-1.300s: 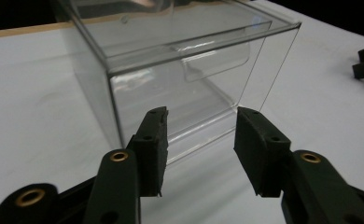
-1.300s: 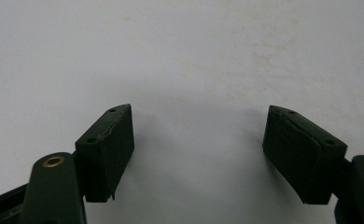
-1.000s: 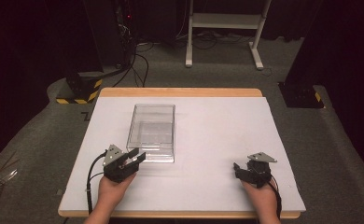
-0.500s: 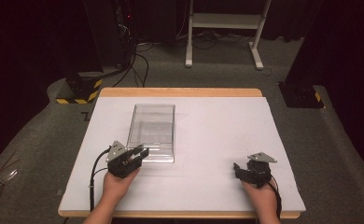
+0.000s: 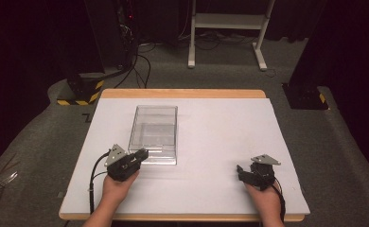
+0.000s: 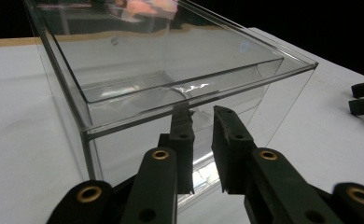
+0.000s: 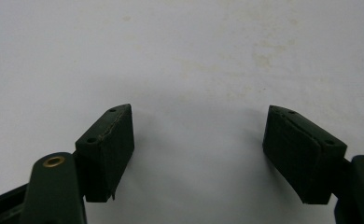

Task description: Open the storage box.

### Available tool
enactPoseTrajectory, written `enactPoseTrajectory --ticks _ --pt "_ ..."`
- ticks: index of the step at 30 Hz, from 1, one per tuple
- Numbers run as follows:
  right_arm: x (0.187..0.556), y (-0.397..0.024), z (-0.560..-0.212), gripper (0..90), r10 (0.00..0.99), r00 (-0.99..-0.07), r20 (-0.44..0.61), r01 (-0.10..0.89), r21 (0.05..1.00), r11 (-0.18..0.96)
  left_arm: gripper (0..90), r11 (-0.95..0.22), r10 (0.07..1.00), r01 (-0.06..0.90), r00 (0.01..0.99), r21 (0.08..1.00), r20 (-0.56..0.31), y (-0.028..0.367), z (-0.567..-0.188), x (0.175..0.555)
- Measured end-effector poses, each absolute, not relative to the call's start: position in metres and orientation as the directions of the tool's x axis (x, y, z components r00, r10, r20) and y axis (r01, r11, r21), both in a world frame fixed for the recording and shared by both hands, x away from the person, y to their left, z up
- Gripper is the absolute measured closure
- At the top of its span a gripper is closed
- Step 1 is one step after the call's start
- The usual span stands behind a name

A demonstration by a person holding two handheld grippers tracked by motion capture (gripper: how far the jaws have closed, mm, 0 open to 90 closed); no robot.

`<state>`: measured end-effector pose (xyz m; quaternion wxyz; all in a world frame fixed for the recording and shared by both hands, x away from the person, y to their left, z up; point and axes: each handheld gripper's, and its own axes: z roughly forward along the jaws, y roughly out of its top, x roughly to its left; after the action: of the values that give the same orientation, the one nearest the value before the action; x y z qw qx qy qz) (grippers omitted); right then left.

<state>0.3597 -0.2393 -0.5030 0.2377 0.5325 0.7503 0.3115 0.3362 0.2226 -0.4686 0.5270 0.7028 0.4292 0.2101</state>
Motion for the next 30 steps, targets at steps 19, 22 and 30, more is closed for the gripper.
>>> enactPoseTrajectory --ticks 19,22,30 --pt "0.359 -0.239 -0.503 24.8 0.948 -0.318 -0.026 0.65 0.722 0.238 86.1 -0.074 0.809 0.382 0.563 0.921 -0.168 0.237 -0.469 0.337" --pt "0.359 -0.239 -0.503 24.8 0.948 -0.318 -0.026 0.65 0.722 0.238 82.6 -0.056 0.796 0.392 0.572 0.918 -0.196 0.241 -0.471 0.342" --pt "0.359 -0.239 -0.503 24.9 0.948 -0.317 -0.026 0.651 0.721 0.238 77.9 -0.07 0.751 0.387 0.627 0.919 -0.207 0.251 -0.476 0.35"
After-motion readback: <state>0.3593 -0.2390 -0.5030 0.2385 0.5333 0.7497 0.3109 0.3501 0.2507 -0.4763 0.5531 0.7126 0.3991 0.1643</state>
